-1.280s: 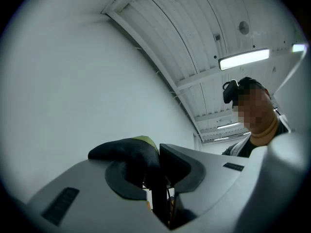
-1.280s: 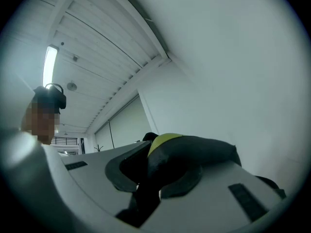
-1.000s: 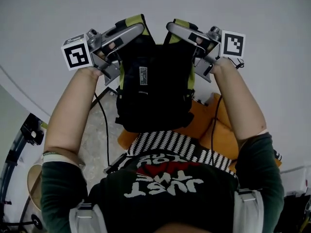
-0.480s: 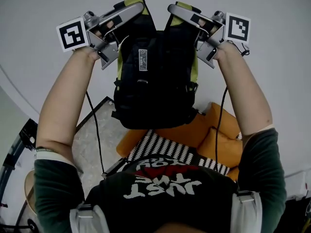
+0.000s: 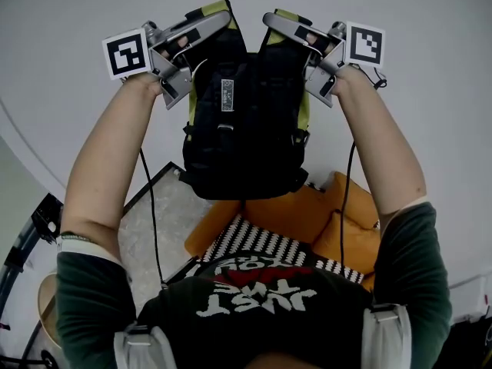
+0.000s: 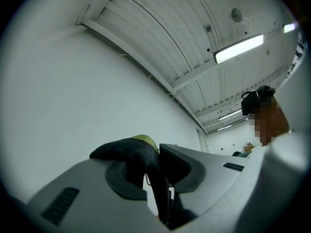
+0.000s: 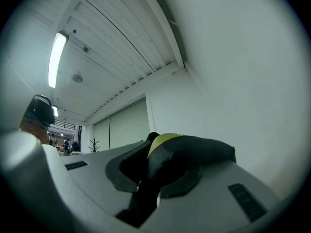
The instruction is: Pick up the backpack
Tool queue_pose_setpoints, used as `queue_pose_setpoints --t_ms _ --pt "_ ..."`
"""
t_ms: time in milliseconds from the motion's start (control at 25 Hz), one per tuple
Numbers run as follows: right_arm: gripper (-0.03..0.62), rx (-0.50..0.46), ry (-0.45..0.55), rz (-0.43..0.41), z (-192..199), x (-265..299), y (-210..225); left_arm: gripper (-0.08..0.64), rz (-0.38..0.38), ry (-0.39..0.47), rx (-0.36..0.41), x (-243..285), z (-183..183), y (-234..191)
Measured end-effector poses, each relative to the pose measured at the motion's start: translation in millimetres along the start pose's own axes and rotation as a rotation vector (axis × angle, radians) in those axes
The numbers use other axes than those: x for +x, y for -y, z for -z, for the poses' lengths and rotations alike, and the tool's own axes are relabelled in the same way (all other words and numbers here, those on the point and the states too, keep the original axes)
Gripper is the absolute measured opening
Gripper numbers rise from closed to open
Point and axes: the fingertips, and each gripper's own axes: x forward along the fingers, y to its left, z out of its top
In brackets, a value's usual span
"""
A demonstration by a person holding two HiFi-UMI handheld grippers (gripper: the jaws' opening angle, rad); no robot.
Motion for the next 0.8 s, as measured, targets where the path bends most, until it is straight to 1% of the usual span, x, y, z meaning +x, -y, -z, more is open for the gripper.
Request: queue_pose_setpoints --t_ms 560,800 --pt "0.069 -0.013 -0.011 -0.018 1.5 0.9 -1.1 0.084 -0.036 0.007 0.026 0.5 0.3 -3.0" --pt "0.067 -0.014 -0.018 -0.003 2.0 1.6 -0.5 0.083 -0.037 0.009 0.017 -0.3 0.1 -4.1"
